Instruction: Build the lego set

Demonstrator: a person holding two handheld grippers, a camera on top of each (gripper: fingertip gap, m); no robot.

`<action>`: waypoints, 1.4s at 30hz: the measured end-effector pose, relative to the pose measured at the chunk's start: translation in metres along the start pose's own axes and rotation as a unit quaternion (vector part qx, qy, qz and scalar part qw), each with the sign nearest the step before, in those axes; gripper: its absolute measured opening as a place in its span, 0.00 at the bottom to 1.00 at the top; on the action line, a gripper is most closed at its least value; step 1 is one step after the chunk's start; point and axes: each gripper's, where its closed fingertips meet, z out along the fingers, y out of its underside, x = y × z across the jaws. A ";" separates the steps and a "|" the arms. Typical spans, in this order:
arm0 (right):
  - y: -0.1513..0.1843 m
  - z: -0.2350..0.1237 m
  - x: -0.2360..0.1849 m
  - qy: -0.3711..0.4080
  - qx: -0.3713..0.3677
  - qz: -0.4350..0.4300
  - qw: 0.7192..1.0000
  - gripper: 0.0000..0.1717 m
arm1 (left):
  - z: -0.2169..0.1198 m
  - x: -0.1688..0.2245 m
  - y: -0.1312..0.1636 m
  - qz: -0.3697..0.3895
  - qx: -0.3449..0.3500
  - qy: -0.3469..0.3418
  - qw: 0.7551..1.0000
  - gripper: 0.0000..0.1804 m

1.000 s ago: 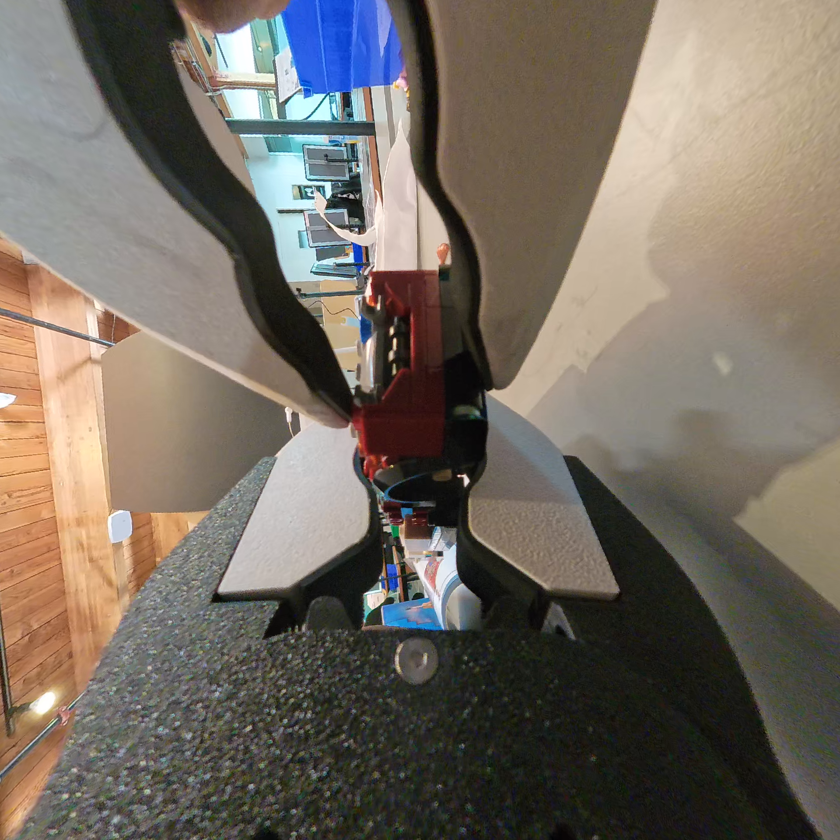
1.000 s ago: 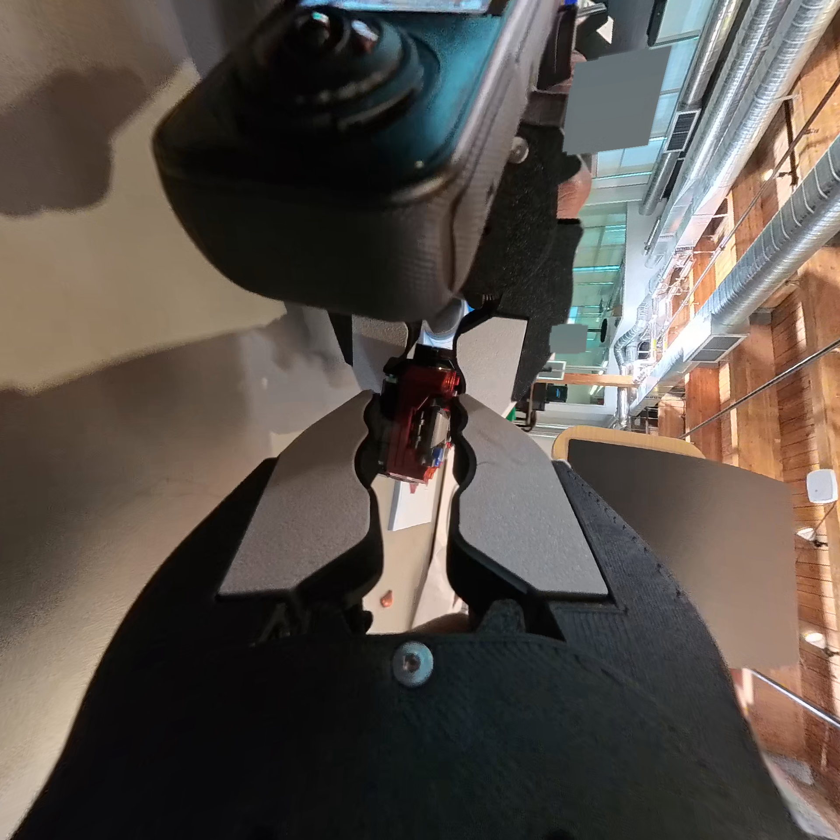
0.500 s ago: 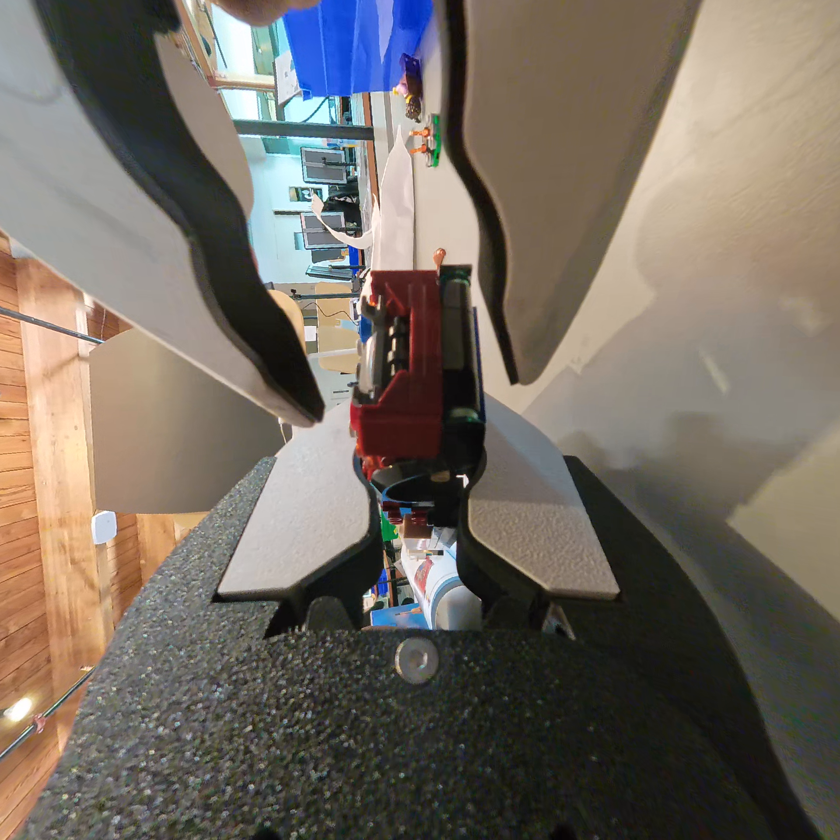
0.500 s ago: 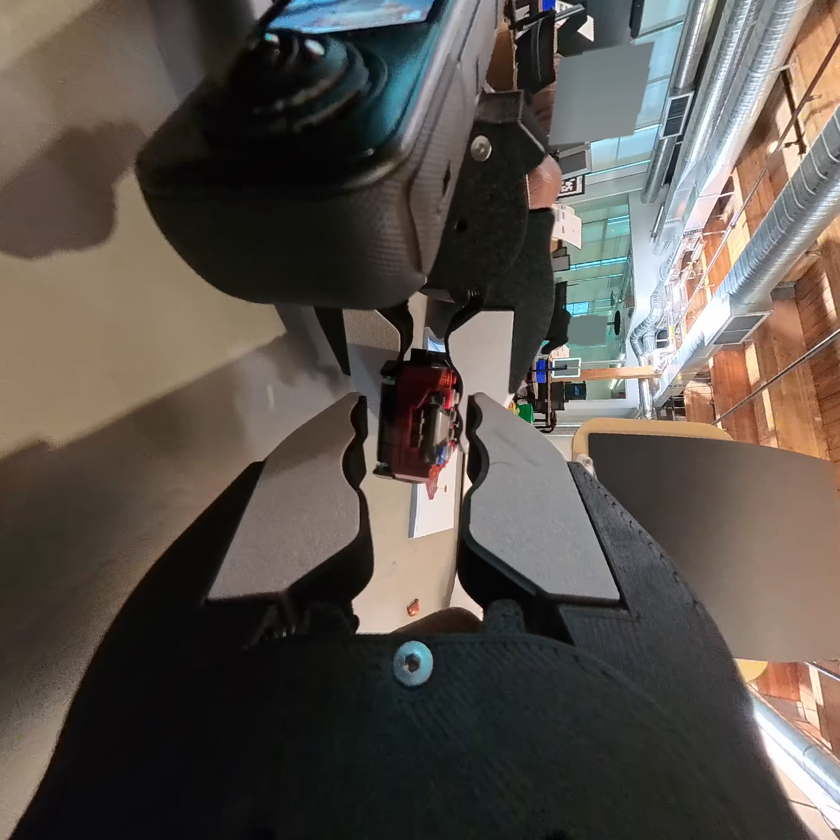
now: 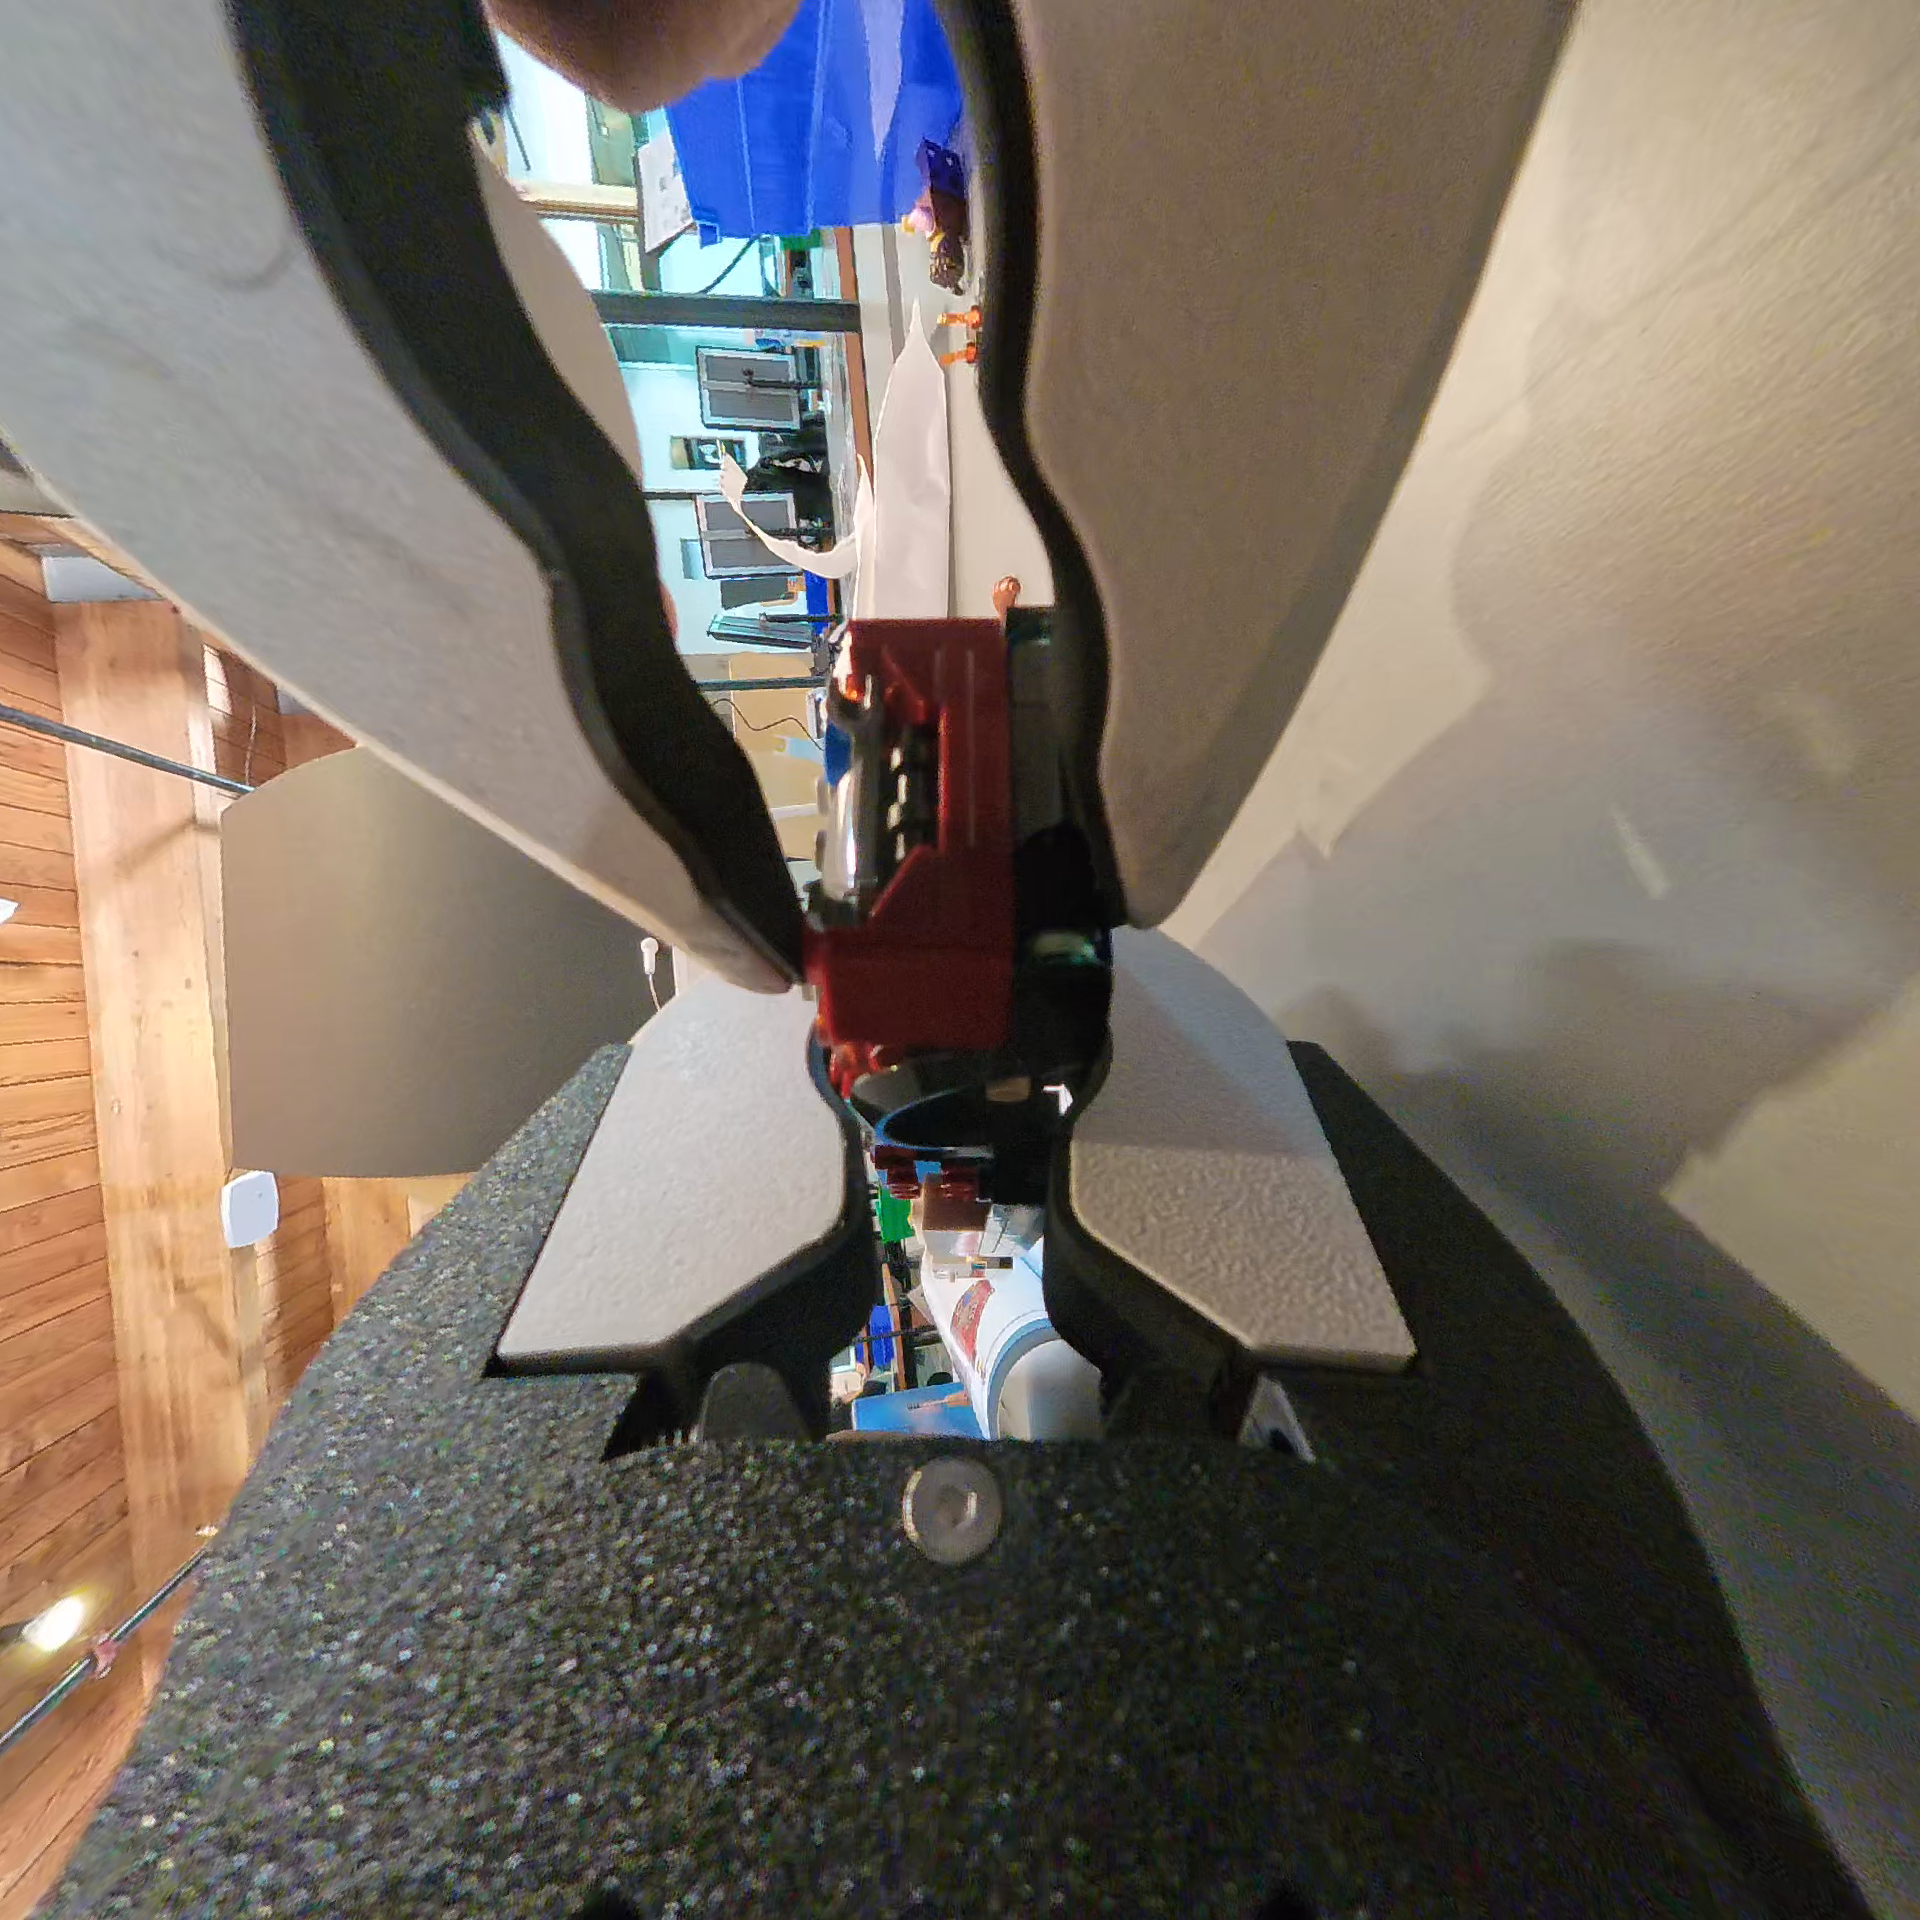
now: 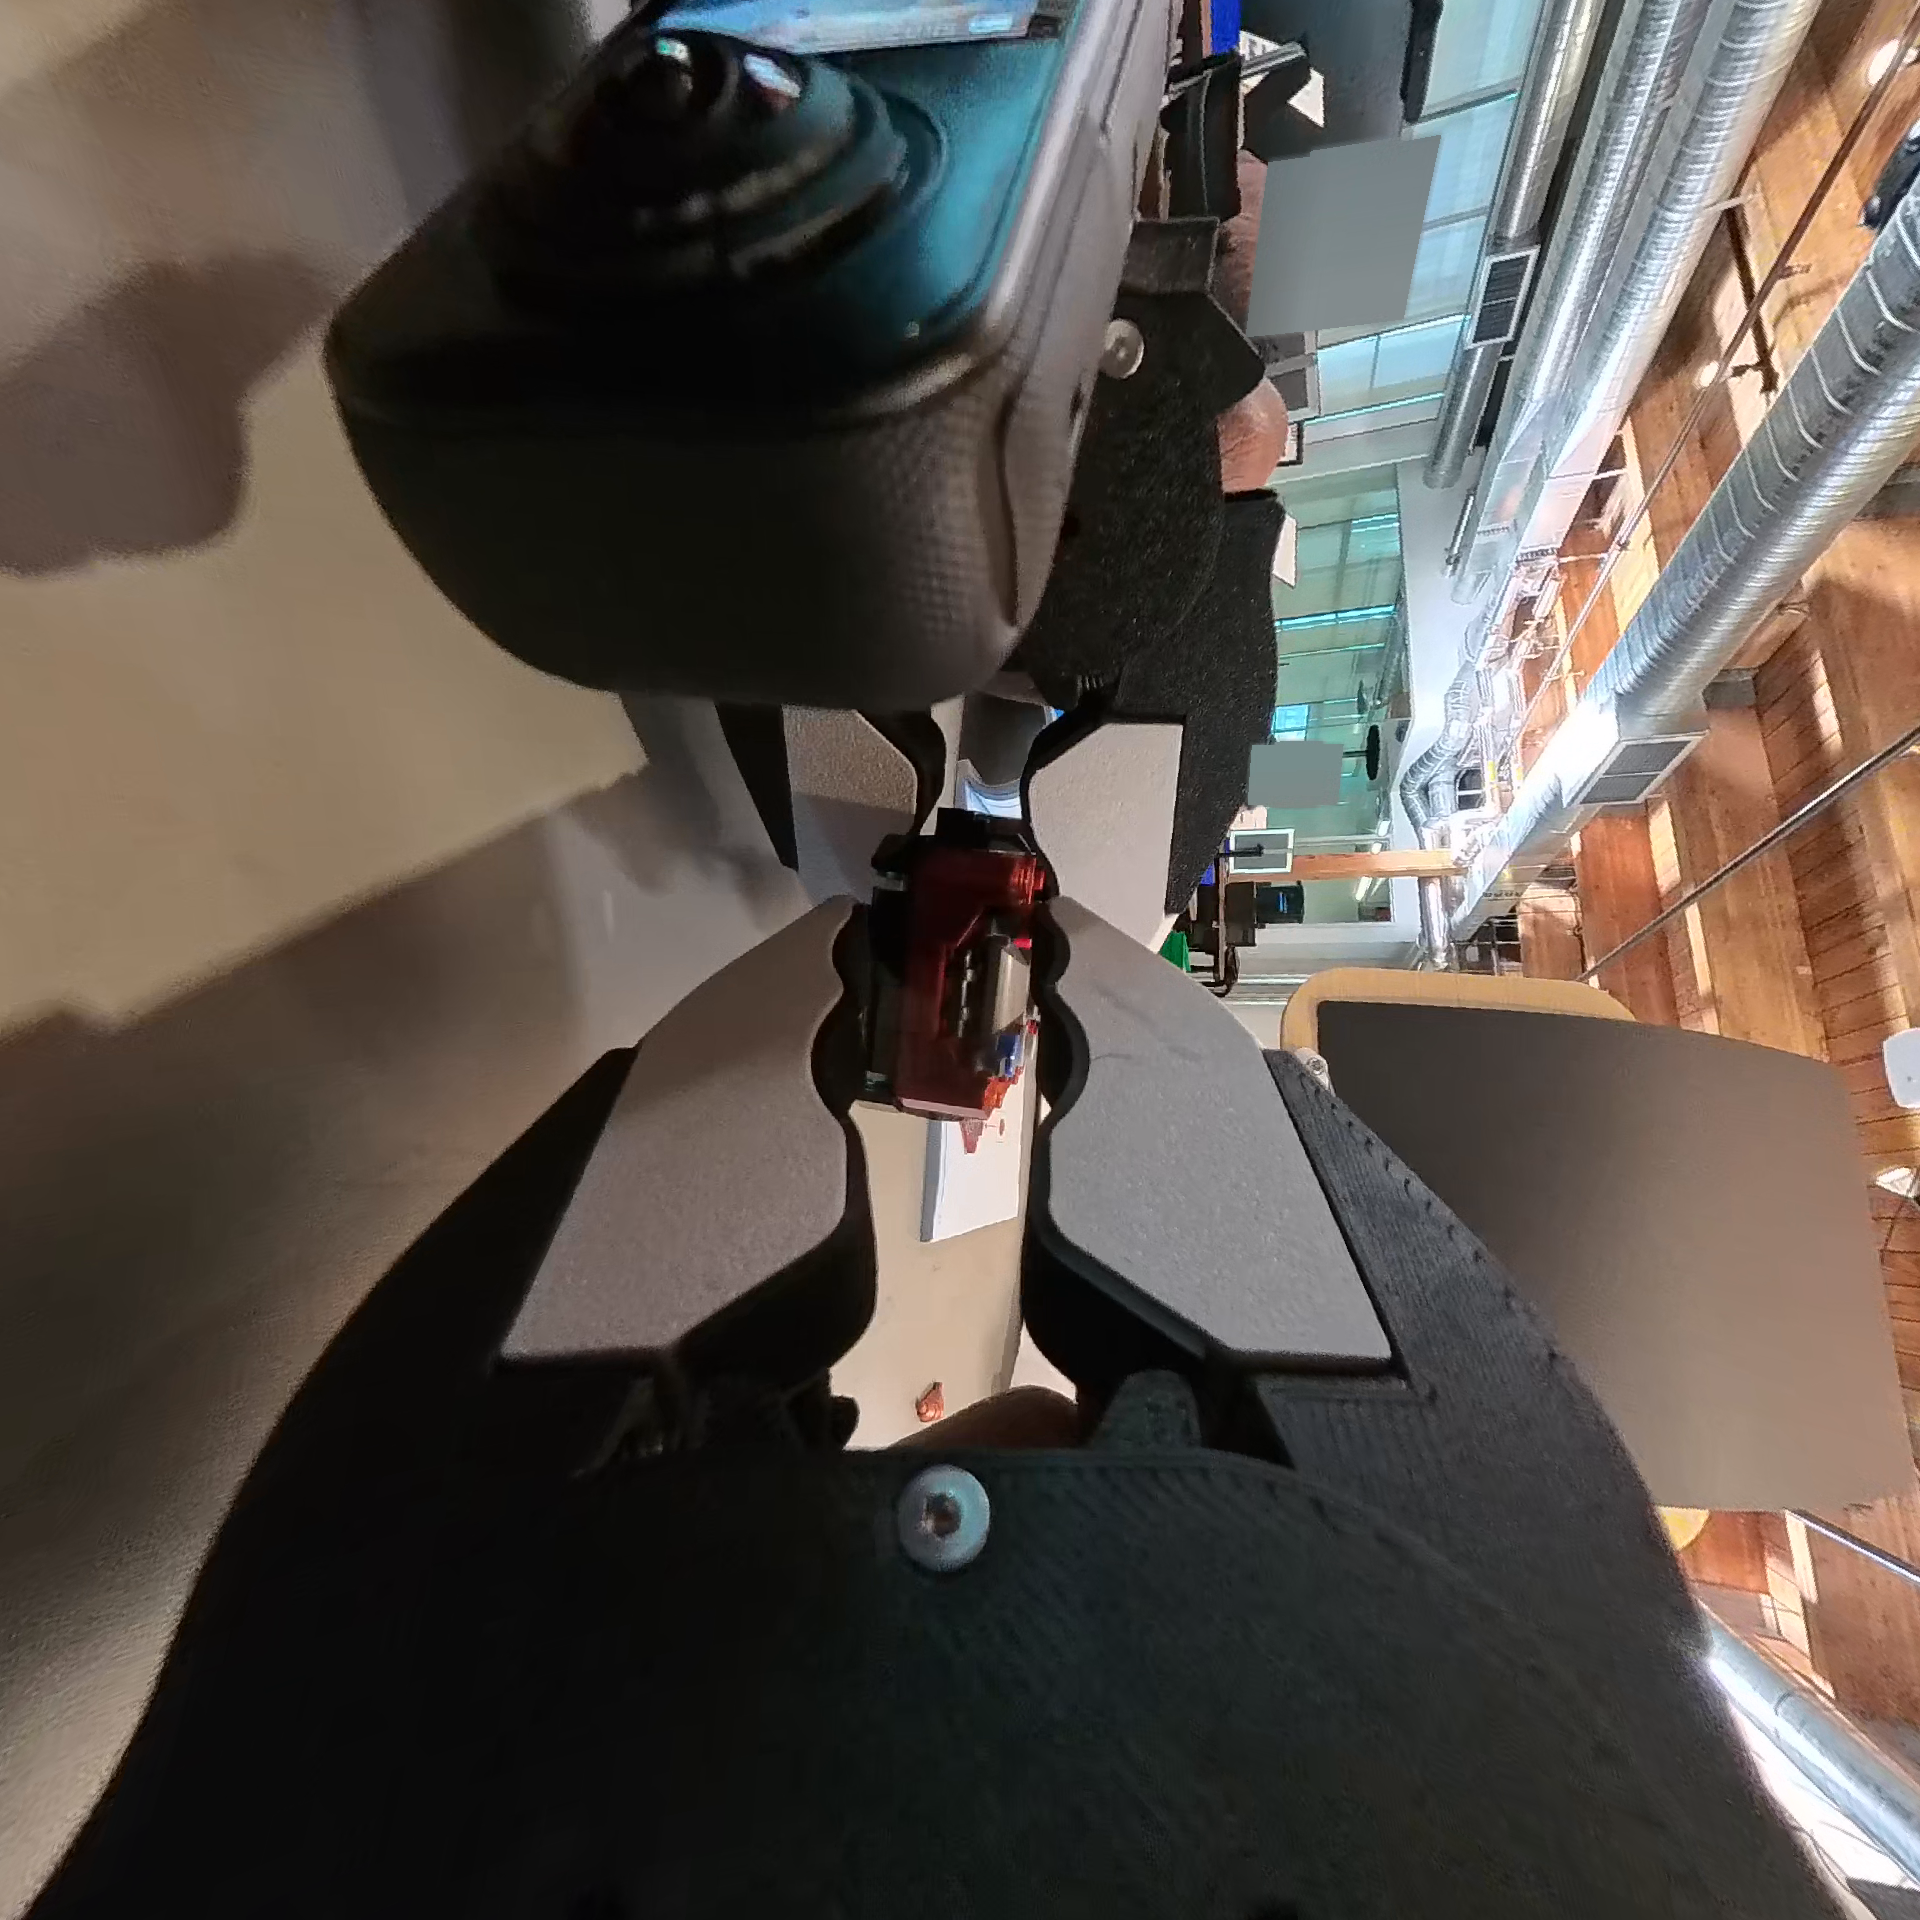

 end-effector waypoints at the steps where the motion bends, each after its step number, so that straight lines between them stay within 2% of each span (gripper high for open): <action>1: 0.000 0.000 0.000 0.000 0.000 0.000 1.000 0.17 | 0.000 0.000 0.000 -0.001 0.001 0.001 1.000 0.19; 6: -0.001 -0.002 0.002 0.019 0.006 0.012 1.000 0.17 | 0.001 -0.003 -0.001 -0.012 0.006 -0.007 1.000 0.19; 11: -0.003 -0.008 0.005 0.031 0.017 0.033 0.999 0.24 | 0.004 -0.001 0.003 -0.012 0.000 -0.014 1.000 0.20; 20: 0.014 -0.022 0.000 0.043 0.002 0.086 0.995 0.21 | 0.007 -0.003 0.005 -0.010 0.003 -0.042 0.999 0.19; 25: 0.033 -0.025 -0.017 0.008 -0.042 0.120 0.992 0.20 | 0.010 -0.006 0.004 -0.008 0.005 -0.067 0.998 0.20; 29: 0.040 -0.035 -0.028 -0.024 -0.051 0.165 0.985 0.18 | 0.015 -0.007 0.001 0.002 0.004 -0.085 0.996 0.20; 34: 0.048 -0.048 -0.045 -0.060 -0.065 0.178 0.980 0.17 | 0.022 -0.002 0.001 0.018 -0.003 -0.082 0.996 0.20; 37: 0.051 -0.054 -0.050 -0.068 -0.067 0.190 0.977 0.11 | 0.025 -0.001 0.002 0.023 -0.007 -0.082 0.996 0.20; 42: 0.055 -0.058 -0.051 -0.071 -0.074 0.201 0.974 0.09 | 0.028 -0.002 0.005 0.017 -0.015 -0.083 0.996 0.20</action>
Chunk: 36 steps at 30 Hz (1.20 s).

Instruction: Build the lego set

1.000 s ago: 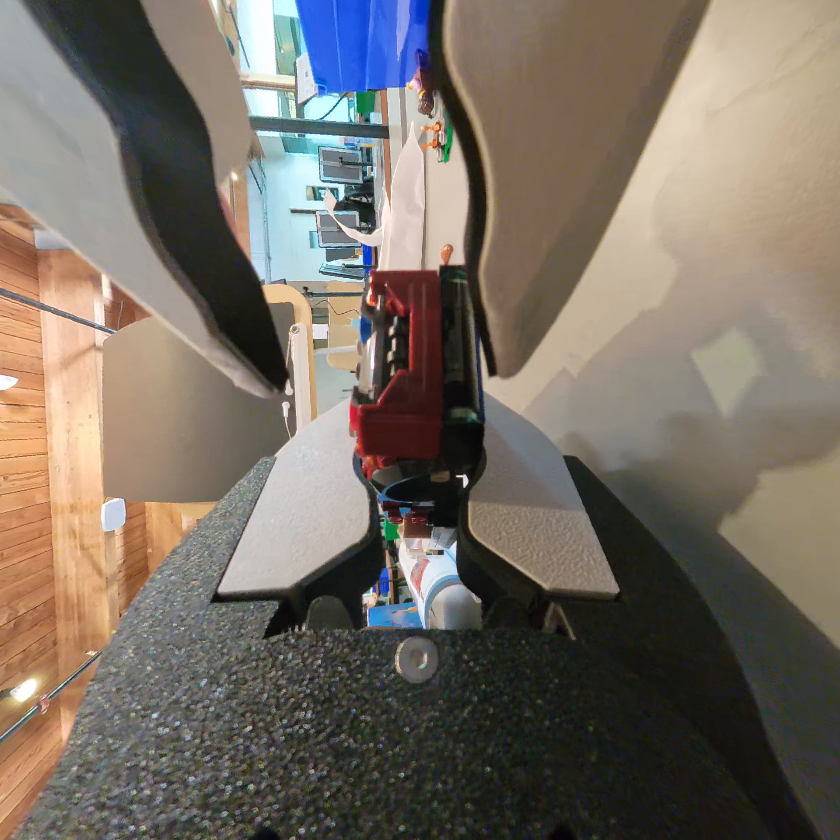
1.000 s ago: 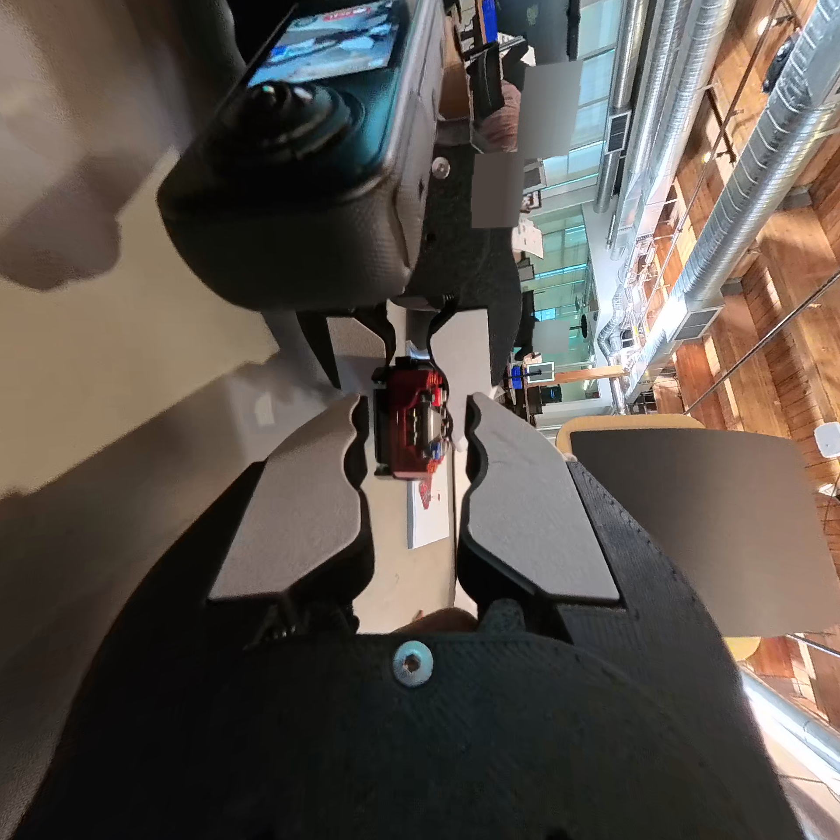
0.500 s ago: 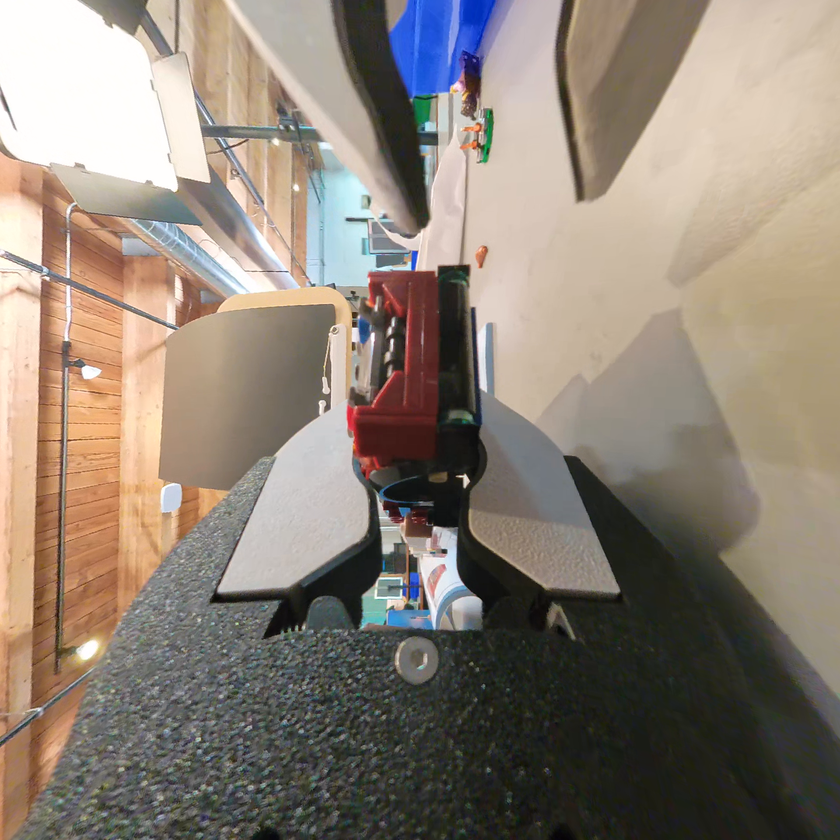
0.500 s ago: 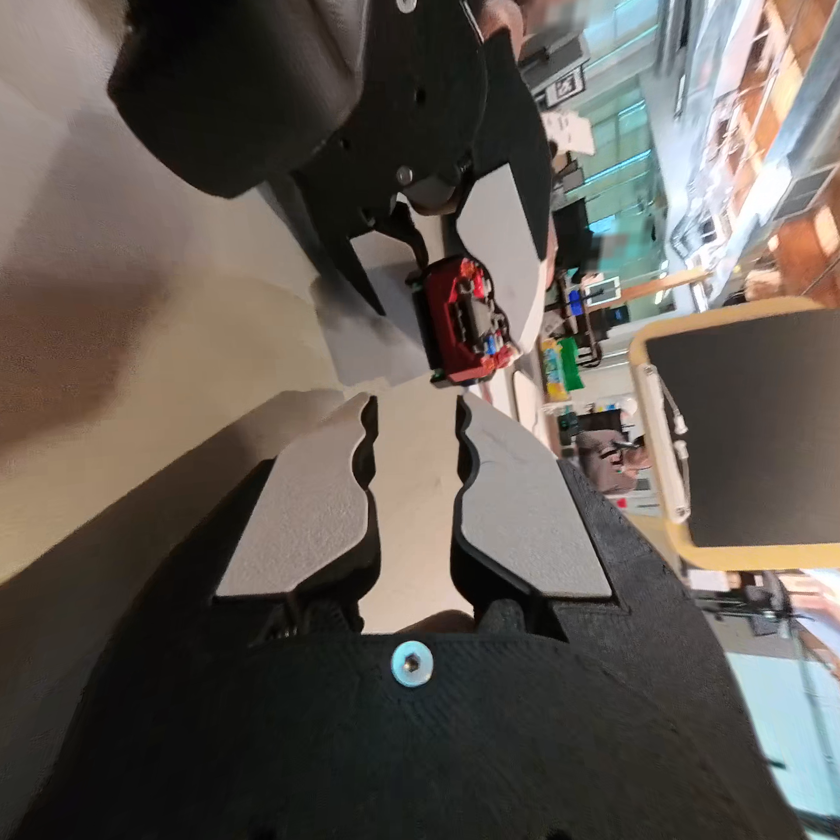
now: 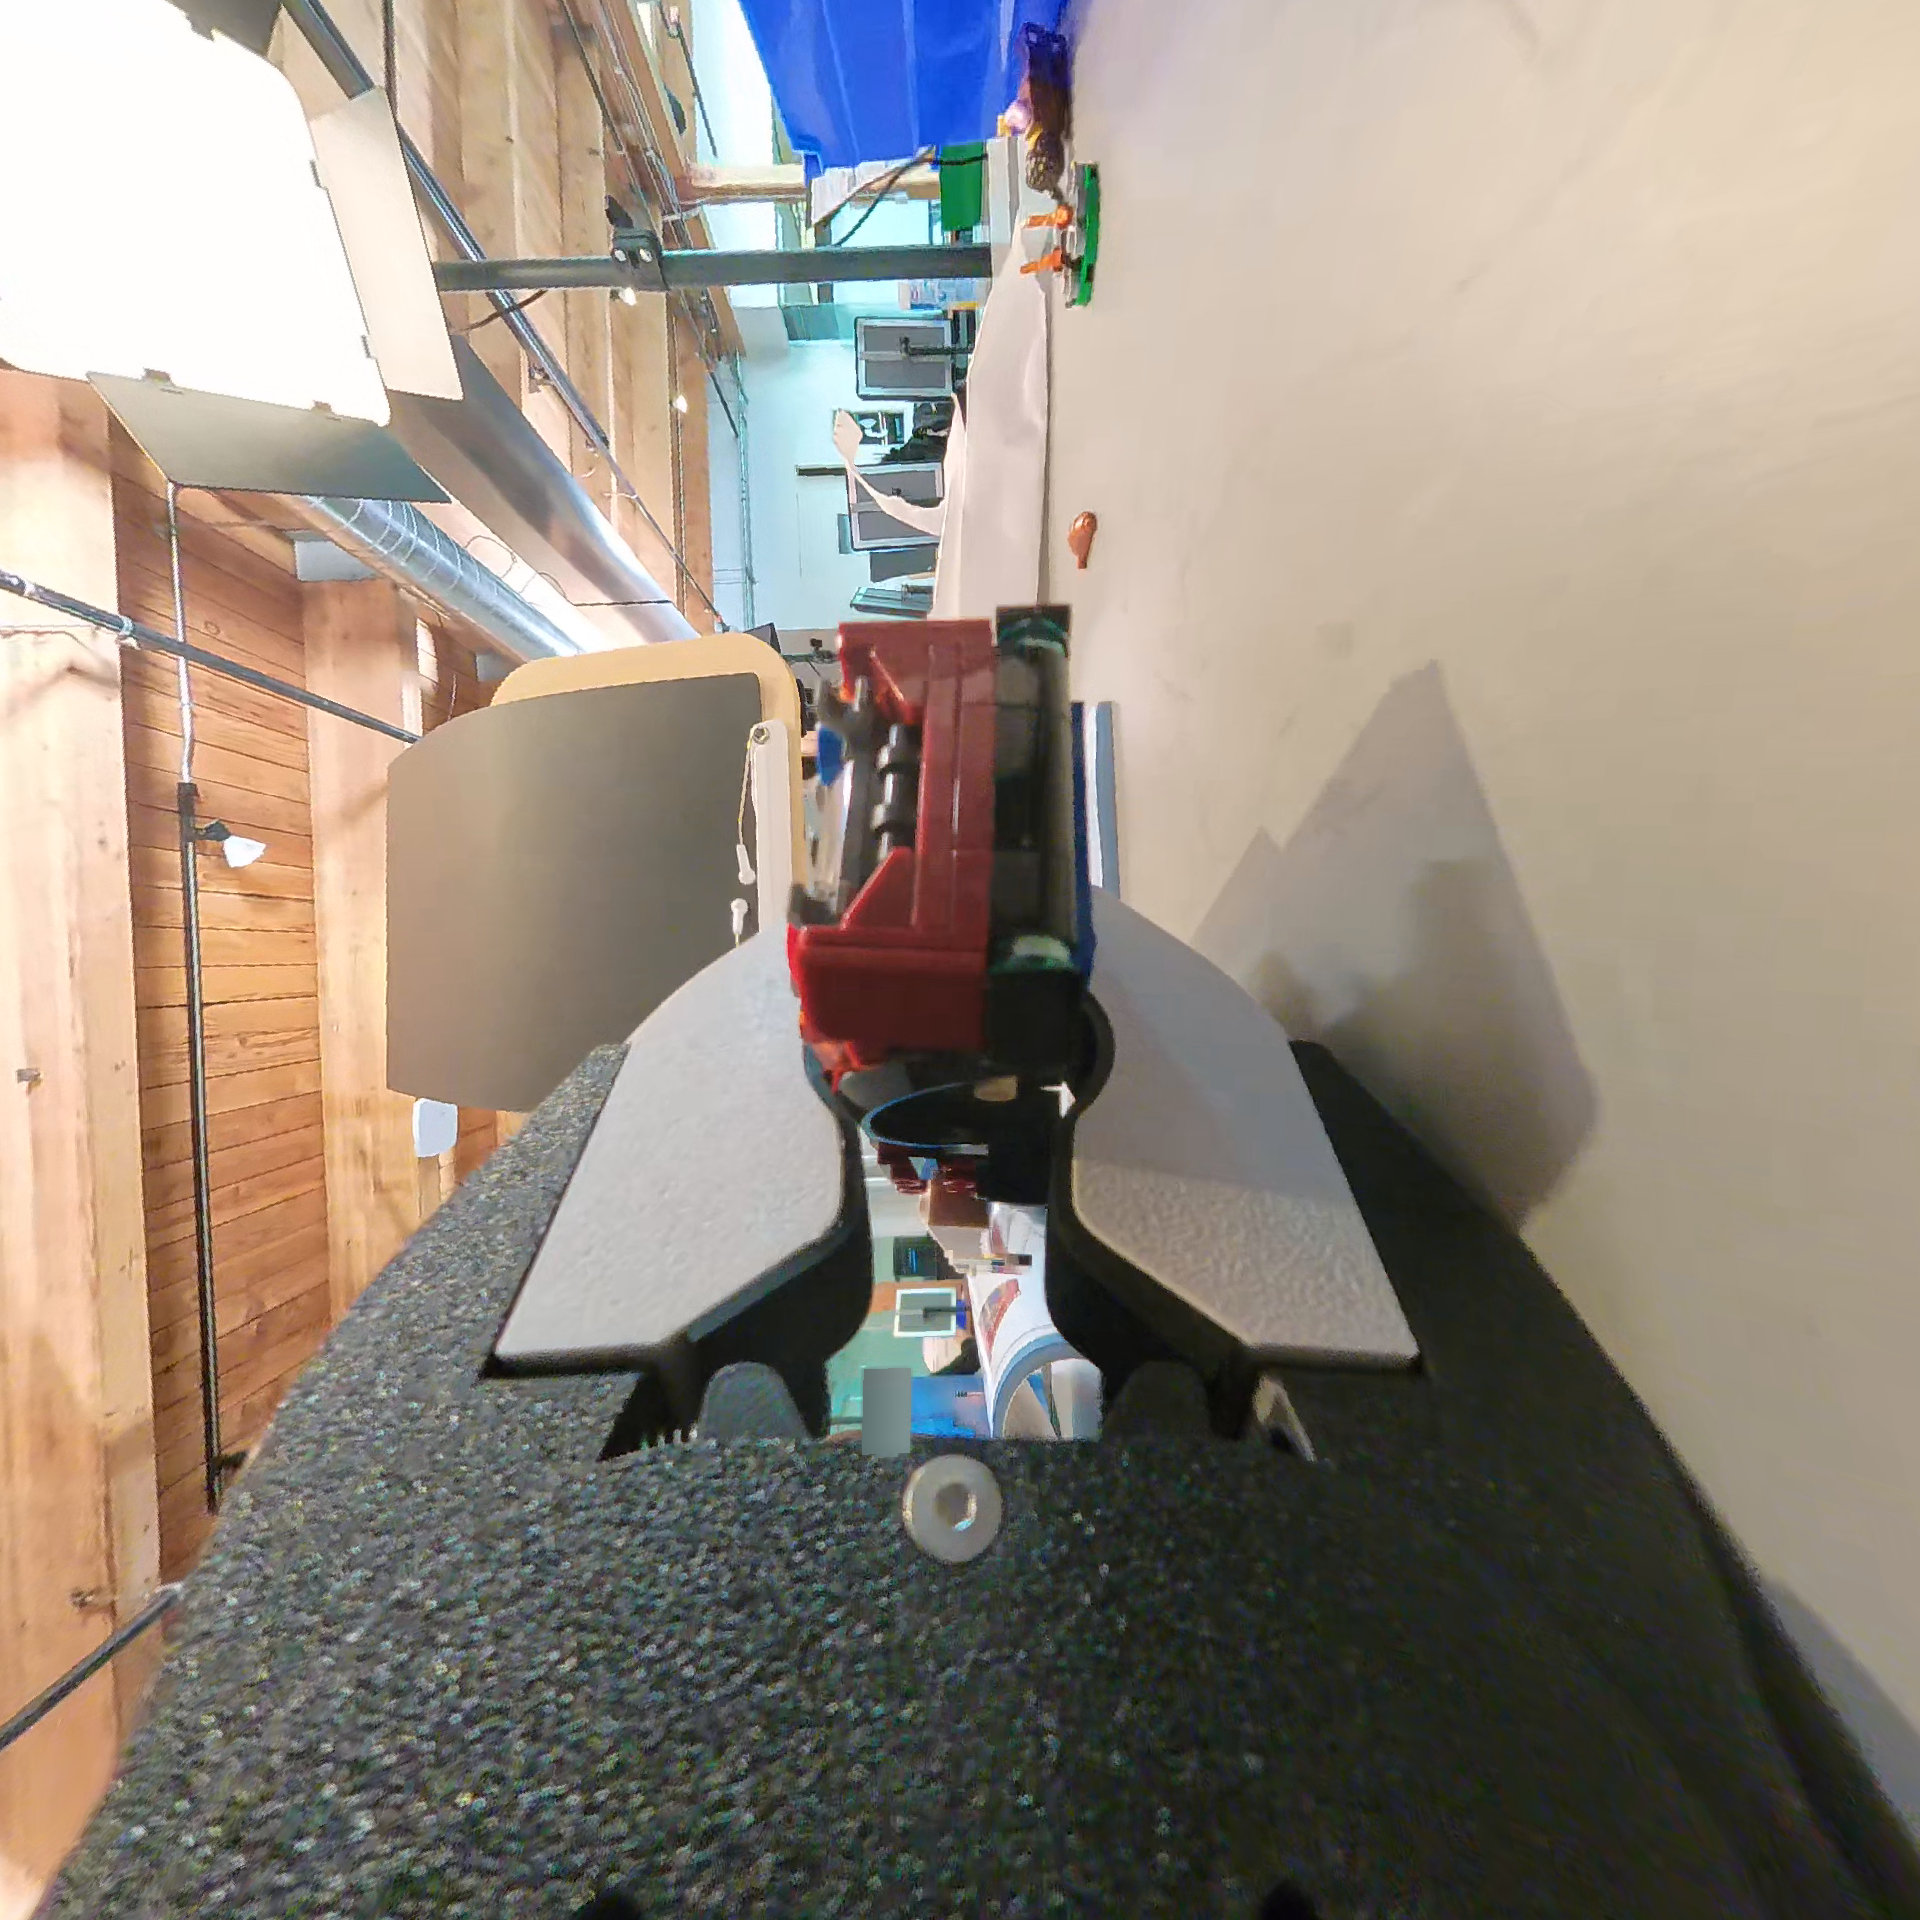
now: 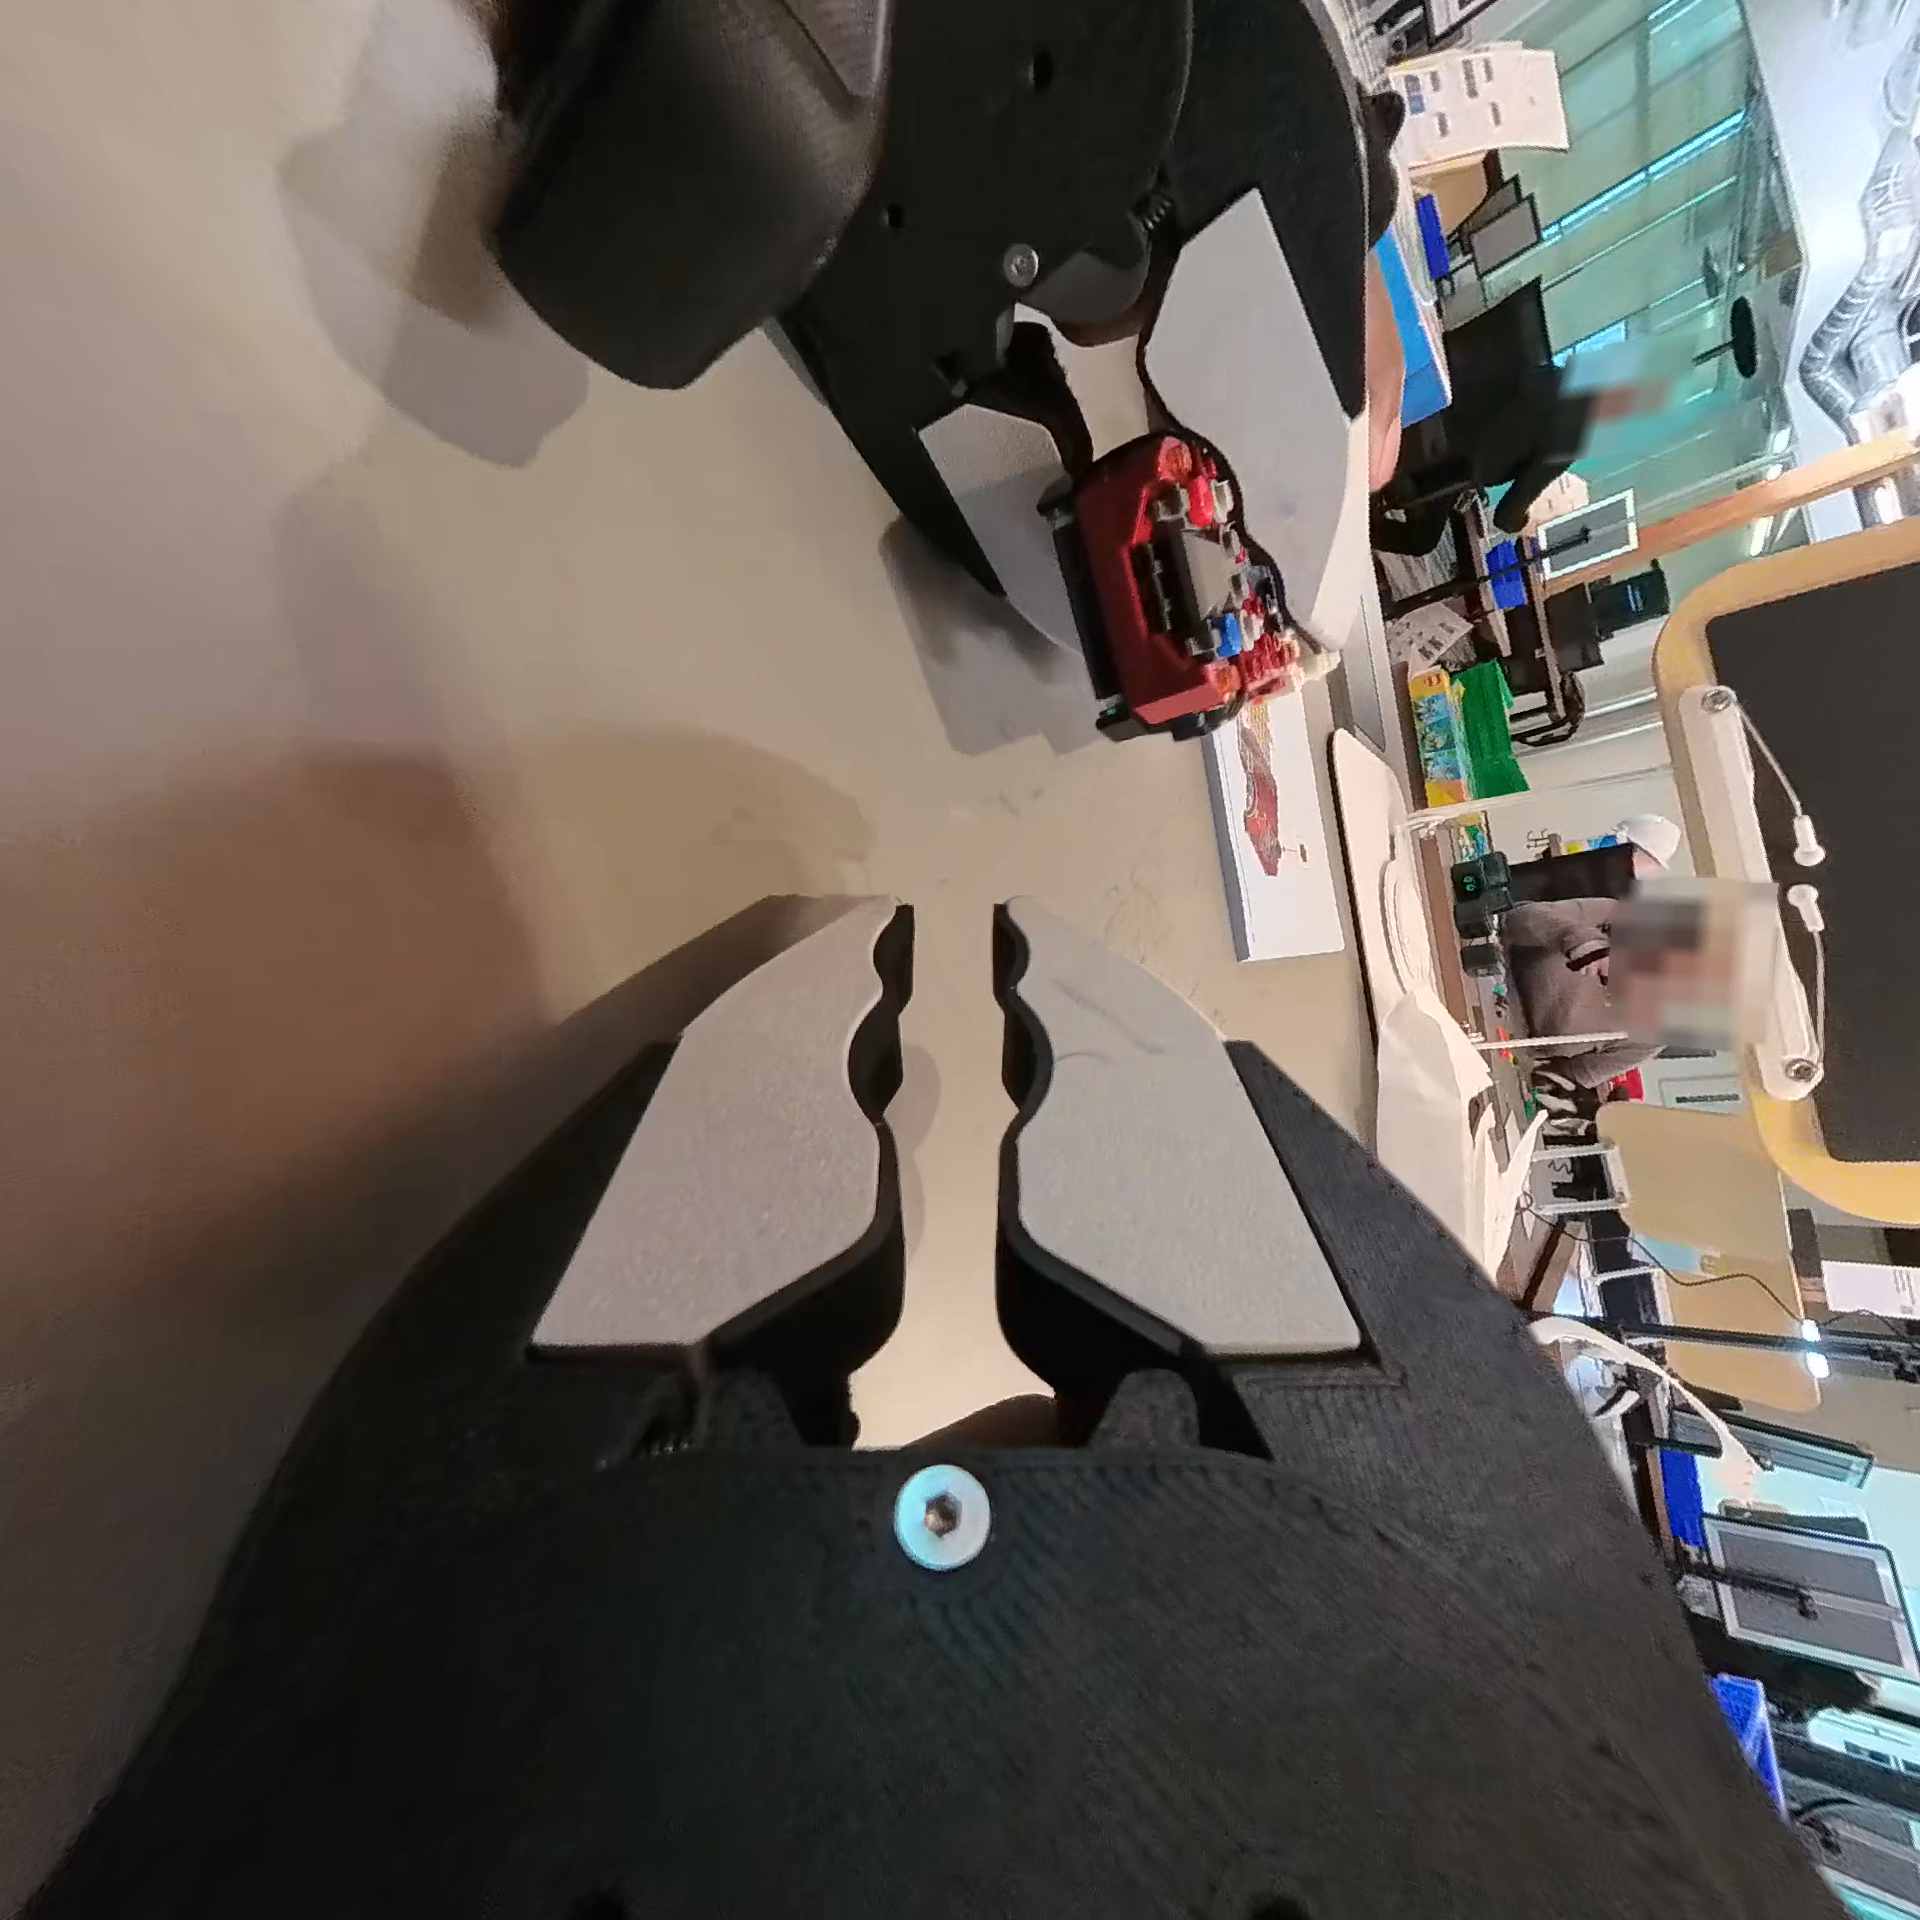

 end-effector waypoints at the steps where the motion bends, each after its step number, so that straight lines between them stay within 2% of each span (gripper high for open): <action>1: 0.000 -0.001 0.000 0.000 0.001 0.000 1.000 0.08 | 0.000 0.000 0.001 -0.002 -0.001 0.000 1.000 0.20; 15: 0.003 -0.002 0.001 -0.002 0.003 0.016 1.000 0.05 | 0.003 -0.001 -0.002 -0.015 0.009 0.007 1.000 0.20; 18: 0.004 -0.003 0.003 0.000 0.003 0.015 1.000 0.06 | 0.003 -0.001 -0.002 -0.017 0.009 0.009 1.000 0.20; 20: 0.004 -0.004 0.007 0.003 0.000 0.012 1.000 0.11 | 0.002 -0.001 -0.003 -0.015 0.010 0.011 1.000 0.20; 24: 0.011 -0.022 0.033 0.047 -0.011 -0.010 0.999 0.13 | -0.001 0.000 -0.005 -0.012 0.015 0.014 1.000 0.20; 27: 0.027 -0.054 0.060 0.064 -0.030 0.029 0.997 0.11 | -0.004 0.001 -0.007 -0.011 0.019 0.014 1.000 0.21; 31: 0.071 -0.106 0.102 0.065 -0.072 0.172 0.980 0.11 | -0.010 0.001 -0.010 -0.015 0.027 0.018 0.999 0.20; 34: 0.113 -0.127 0.125 0.015 -0.121 0.291 0.949 0.12 | -0.010 -0.001 -0.012 -0.022 0.033 0.019 0.999 0.20; 36: 0.137 -0.127 0.132 -0.027 -0.146 0.287 0.946 0.11 | -0.010 -0.001 -0.014 -0.021 0.039 0.022 0.999 0.20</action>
